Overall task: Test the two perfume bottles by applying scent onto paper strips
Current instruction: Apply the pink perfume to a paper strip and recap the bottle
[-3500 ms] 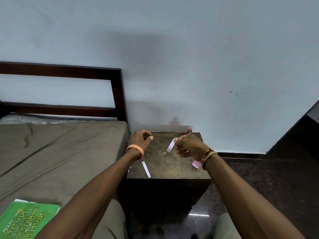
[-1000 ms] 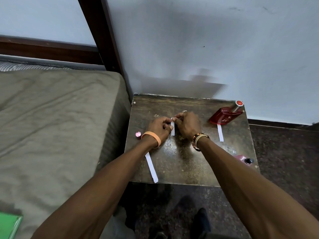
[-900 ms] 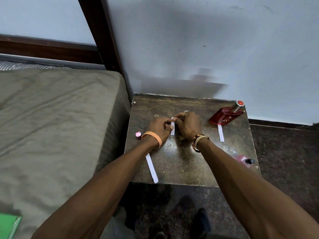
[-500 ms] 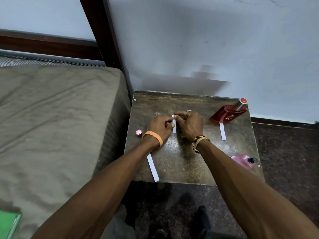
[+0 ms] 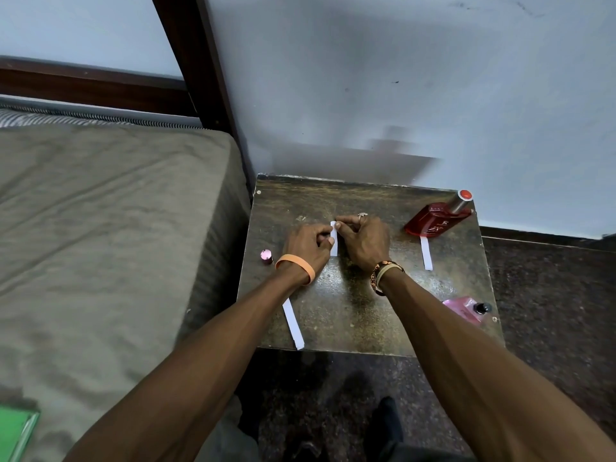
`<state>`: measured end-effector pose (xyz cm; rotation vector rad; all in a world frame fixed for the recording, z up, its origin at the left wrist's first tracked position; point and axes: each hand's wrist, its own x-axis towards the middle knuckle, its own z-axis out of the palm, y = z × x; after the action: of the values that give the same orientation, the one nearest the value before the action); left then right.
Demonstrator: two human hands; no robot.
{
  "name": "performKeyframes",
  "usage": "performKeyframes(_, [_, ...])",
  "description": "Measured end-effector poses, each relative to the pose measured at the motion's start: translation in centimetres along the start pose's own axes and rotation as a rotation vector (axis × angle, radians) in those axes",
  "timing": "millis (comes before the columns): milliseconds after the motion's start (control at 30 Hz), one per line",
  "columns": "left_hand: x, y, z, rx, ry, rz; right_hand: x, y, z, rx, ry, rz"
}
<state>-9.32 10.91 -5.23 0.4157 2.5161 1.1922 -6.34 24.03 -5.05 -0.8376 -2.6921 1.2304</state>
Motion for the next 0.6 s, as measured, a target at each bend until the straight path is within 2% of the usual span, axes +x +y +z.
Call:
performKeyframes(167, [-0.4,-0.5,-0.2,-0.166,-0.017,-0.042,-0.1,0.1,-0.6,0.070,-0.023,0.013])
performKeyframes(267, [-1.2,-0.6,-0.9,-0.236,0.105,-0.040,-0.9,-0.1,-1.2,0.159,0.040,0.011])
performKeyframes(333, [-1.7,-0.6,-2.2,-0.194,0.240,0.014,-1.9,-0.8,-1.3,0.081,0.069,-0.070])
performKeyframes(433, [-2.6,-0.9,-5.0,-0.136,0.433,0.069,-3.9,-3.3,-0.5,0.005,-0.030,-0.208])
performKeyframes(600, [-4.4,-2.5,-8.8,0.010,0.507,0.112,-6.7,-7.6,3.1,-0.149,-0.202,-0.432])
